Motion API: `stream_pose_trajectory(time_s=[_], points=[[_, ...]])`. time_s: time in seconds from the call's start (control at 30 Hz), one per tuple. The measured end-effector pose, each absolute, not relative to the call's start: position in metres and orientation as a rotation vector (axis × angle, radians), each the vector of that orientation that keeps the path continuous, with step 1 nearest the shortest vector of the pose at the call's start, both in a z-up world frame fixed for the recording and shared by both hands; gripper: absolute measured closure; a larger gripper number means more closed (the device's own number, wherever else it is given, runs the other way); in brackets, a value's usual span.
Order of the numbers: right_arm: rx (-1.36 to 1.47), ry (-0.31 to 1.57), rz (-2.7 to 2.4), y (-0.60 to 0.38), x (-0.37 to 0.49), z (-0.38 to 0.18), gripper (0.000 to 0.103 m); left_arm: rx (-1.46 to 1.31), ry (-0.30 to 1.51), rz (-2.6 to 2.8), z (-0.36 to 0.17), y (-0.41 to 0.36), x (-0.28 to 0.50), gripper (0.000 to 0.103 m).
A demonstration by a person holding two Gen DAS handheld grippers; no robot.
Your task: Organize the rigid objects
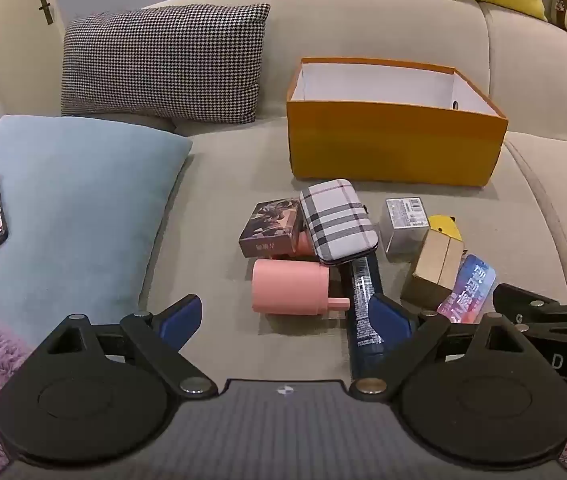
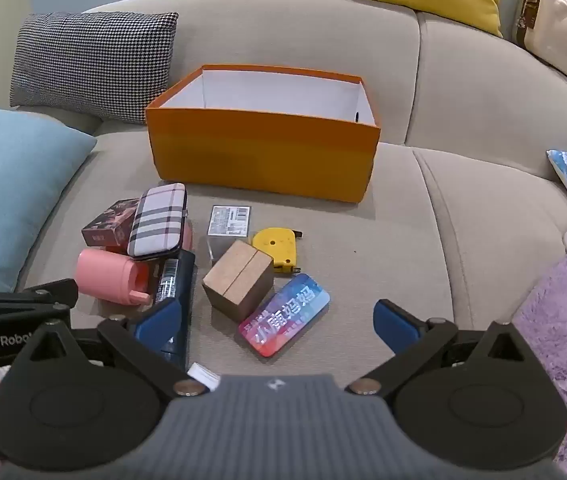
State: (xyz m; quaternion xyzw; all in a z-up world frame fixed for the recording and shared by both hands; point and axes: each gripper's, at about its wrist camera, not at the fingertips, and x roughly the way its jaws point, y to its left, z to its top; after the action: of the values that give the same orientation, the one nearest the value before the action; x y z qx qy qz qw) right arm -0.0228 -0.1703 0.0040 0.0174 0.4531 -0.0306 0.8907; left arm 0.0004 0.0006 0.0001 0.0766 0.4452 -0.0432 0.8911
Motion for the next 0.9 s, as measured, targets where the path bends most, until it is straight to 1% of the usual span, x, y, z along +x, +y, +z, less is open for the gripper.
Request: stream_pose_trajectory(time_s=[0.9], points=[[0.041, 0.945, -0.066, -0.173, -0.025, 0.005, 0.001, 0.165, 0.912, -0.108, 0.004, -0.005, -0.002, 0.0]])
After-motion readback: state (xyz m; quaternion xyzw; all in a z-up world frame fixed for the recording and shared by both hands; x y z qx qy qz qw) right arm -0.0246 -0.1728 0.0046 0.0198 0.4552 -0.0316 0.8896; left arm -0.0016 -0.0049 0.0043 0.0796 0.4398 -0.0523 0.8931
